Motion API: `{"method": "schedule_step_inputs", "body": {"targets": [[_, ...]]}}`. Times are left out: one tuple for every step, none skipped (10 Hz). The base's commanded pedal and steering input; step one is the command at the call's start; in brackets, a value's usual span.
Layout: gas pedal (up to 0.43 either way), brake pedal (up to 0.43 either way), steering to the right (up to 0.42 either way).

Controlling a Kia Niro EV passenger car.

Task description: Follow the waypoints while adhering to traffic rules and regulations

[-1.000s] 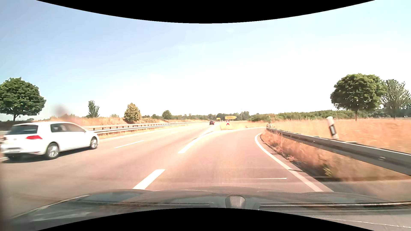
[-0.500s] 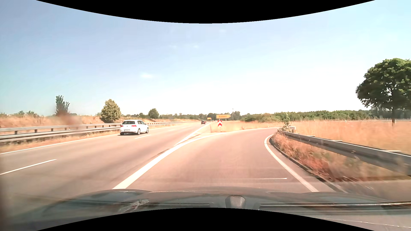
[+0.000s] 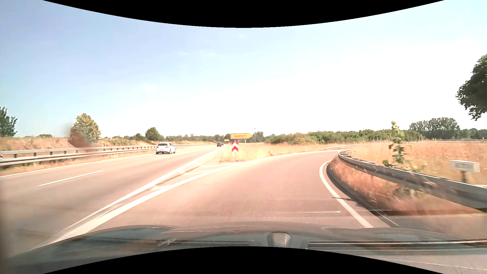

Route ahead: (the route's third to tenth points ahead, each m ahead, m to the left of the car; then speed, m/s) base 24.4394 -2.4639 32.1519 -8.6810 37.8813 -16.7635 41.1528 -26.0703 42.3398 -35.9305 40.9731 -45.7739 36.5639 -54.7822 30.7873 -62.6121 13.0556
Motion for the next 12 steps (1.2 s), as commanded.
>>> {"method": "schedule_step_inputs", "body": {"targets": [[0.000,0.146,0.093],[0.000,0.128,0.100],[0.000,0.085,0.105],[0.000,0.061,0.108],[0.000,0.055,0.112],[0.000,0.043,0.116],[0.000,0.037,0.118],[0.000,0.024,0.119],[0.000,0.000,0.119],[0.000,0.000,0.119],[0.000,0.000,0.118],[0.000,0.000,0.117]]}}
